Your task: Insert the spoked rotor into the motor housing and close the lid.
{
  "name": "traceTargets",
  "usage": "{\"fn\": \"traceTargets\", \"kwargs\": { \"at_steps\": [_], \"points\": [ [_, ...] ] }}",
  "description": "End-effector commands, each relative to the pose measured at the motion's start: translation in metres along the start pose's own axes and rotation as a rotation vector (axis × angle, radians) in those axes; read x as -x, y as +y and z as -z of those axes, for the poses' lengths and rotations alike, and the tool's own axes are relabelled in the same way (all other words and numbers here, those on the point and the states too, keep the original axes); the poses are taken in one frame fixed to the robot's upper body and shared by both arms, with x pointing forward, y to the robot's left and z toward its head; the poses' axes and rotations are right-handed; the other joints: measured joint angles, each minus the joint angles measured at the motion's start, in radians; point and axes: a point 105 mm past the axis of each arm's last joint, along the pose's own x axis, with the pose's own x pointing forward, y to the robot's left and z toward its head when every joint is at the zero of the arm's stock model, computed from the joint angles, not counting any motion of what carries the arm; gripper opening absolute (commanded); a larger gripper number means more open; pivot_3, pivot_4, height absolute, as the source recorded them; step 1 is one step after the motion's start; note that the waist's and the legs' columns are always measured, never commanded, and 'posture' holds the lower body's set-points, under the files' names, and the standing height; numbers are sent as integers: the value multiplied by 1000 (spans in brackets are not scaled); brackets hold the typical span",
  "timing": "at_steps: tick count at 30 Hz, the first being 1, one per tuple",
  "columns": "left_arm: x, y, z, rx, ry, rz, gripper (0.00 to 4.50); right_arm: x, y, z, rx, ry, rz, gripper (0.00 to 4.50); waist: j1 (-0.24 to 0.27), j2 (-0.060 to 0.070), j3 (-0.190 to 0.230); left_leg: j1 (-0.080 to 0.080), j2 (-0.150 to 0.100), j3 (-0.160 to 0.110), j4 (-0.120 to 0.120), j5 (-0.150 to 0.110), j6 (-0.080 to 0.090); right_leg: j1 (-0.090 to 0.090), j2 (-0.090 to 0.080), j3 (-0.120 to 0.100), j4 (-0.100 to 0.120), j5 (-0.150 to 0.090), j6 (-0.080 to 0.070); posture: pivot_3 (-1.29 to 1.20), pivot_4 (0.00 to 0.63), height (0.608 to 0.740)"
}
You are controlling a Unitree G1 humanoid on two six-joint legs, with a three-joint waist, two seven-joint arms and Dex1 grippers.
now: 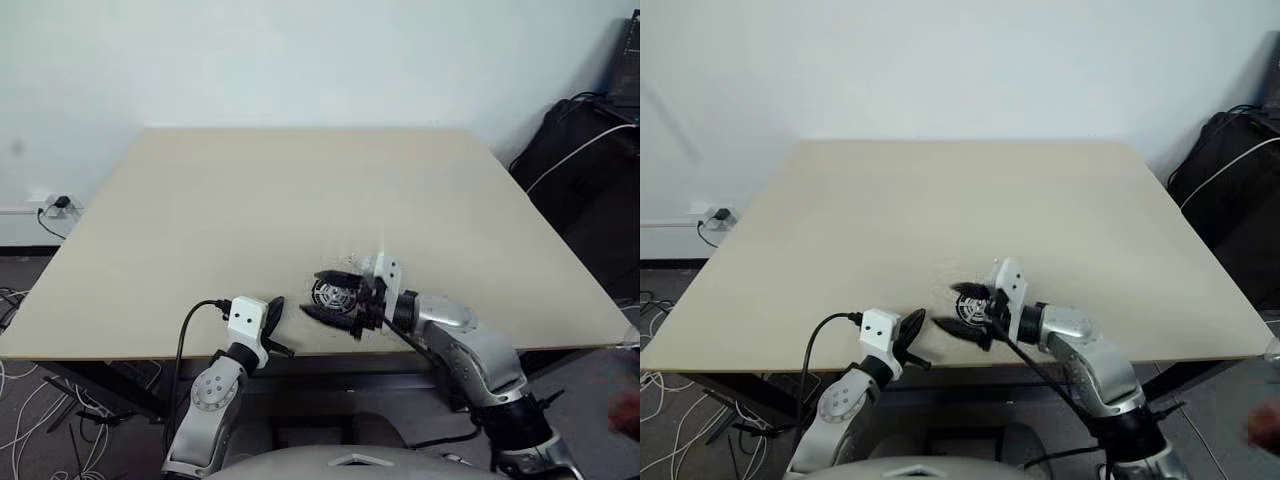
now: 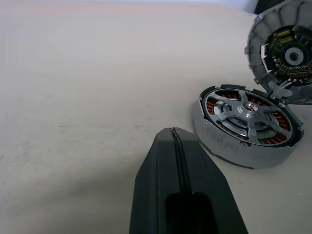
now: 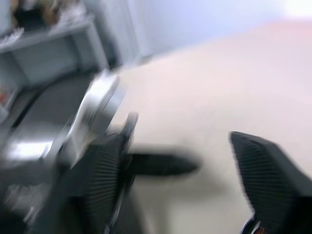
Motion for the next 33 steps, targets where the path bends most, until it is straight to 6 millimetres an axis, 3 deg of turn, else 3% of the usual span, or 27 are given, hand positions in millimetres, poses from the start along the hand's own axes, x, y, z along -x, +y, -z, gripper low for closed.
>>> {"fn": "traceTargets", "kwargs": {
  "at_steps": [1, 4, 6, 9, 12, 17, 21, 25, 33],
  "points": [
    [-3, 0, -14, -16, -58, 12, 0, 4, -33, -42, 43, -200, 223, 2518, 0, 1, 0, 0, 0, 0, 0, 0, 0, 0, 0, 0, 0, 0, 0, 0, 0, 740],
    [-3, 0, -14, -18, -57, 14, 0, 13, -64, -59, 34, -306, 443, 1544, 0, 1, 0, 0, 0, 0, 0, 0, 0, 0, 0, 0, 0, 0, 0, 0, 0, 740],
    [-3, 0, -14, -18, -57, 15, 0, 23, -87, -59, 48, -302, 606, 903, 0, 1, 0, -1, 0, 0, 0, 0, 0, -1, 0, 0, 0, 1, -1, 0, 0, 740],
    [-3, 0, -14, -20, -56, 14, 0, 41, -118, -34, 182, -100, 841, 6, -1, 1, 0, -2, -1, 1, 0, 0, 0, -1, 0, 1, 0, 3, -4, 0, 0, 740],
    [-3, -1, -14, -20, -55, 14, 0, 54, -130, -4, 287, 115, 916, 6, -3, 2, 0, -2, -1, 2, 0, 0, 0, -2, 0, 2, 0, 3, -5, 0, 0, 740],
    [-1, 0, -13, -19, -53, 10, 0, 56, -119, 34, 249, 309, 827, 6, -14, 6, -1, -1, 0, 2, -1, 0, 0, -2, 1, 3, 0, 2, -5, 0, 0, 740],
    [-1, 0, -13, -18, -51, 10, 0, 50, -105, 45, 217, 373, 737, 6, -14, 6, -1, 0, 0, 2, -1, 0, 1, -1, 0, 3, 0, 0, -1, 0, 0, 740],
    [0, 0, -12, -18, -49, 10, 0, 39, -87, 47, 196, 391, 607, 6, -13, 6, -1, 0, 0, 2, 0, 0, 1, -1, 0, 3, 0, 0, 0, 0, 0, 740],
    [0, 0, -12, -19, -48, 6, 0, 17, -59, 34, 171, 282, 415, 6, -11, 5, 0, 0, 0, 2, 0, 0, 1, -1, 0, 2, 0, 0, 0, 0, 0, 740]
  ]
}}
